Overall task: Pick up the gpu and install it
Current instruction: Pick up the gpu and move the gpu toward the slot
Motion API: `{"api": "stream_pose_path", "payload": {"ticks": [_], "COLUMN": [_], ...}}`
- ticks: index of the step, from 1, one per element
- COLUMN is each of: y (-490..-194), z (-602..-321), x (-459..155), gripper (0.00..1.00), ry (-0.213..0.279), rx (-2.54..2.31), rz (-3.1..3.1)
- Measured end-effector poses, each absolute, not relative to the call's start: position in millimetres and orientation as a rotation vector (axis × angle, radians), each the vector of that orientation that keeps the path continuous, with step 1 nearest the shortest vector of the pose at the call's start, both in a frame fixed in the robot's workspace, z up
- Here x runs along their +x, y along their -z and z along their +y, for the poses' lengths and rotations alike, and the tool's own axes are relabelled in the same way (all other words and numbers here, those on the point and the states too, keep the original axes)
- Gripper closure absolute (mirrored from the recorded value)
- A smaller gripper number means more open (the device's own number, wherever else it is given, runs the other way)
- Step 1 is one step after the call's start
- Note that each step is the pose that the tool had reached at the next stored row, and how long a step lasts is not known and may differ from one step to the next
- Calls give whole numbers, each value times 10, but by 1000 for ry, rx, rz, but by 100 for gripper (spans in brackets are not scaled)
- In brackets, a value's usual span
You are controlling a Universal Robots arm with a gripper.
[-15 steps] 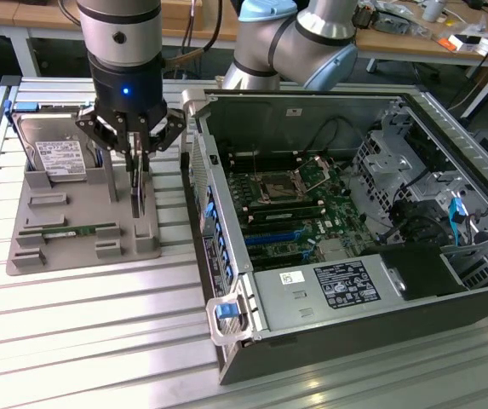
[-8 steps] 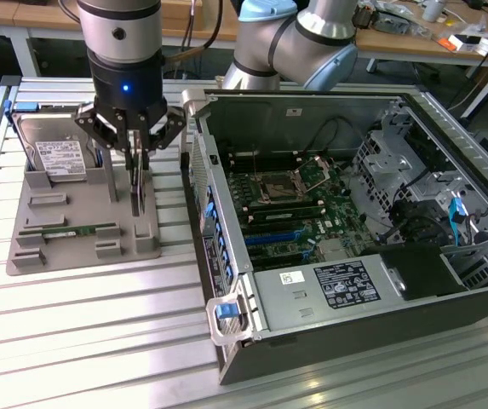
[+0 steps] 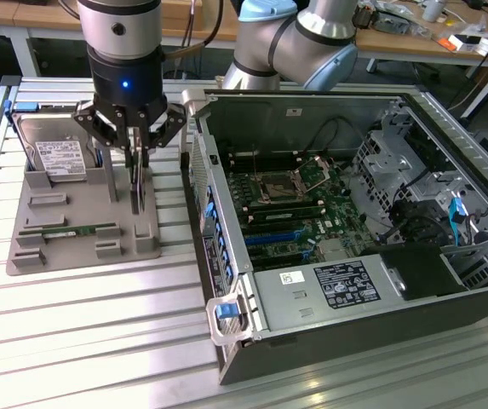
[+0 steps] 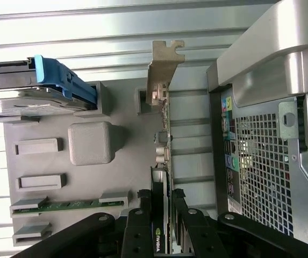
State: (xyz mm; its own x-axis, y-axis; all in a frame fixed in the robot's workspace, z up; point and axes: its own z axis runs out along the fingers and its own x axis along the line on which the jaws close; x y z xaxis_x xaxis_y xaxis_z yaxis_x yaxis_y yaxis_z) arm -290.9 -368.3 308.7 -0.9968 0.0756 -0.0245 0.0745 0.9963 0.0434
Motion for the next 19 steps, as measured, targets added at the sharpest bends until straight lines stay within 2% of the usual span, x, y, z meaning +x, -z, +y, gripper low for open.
{"api": "stream_pose_path", "payload": {"ticks": [19], "y": [-3258], "z": [-3683], "x": [-2909], "gripper": [73], "ry": [-66], "rx": [117], "rz": [3112]}}
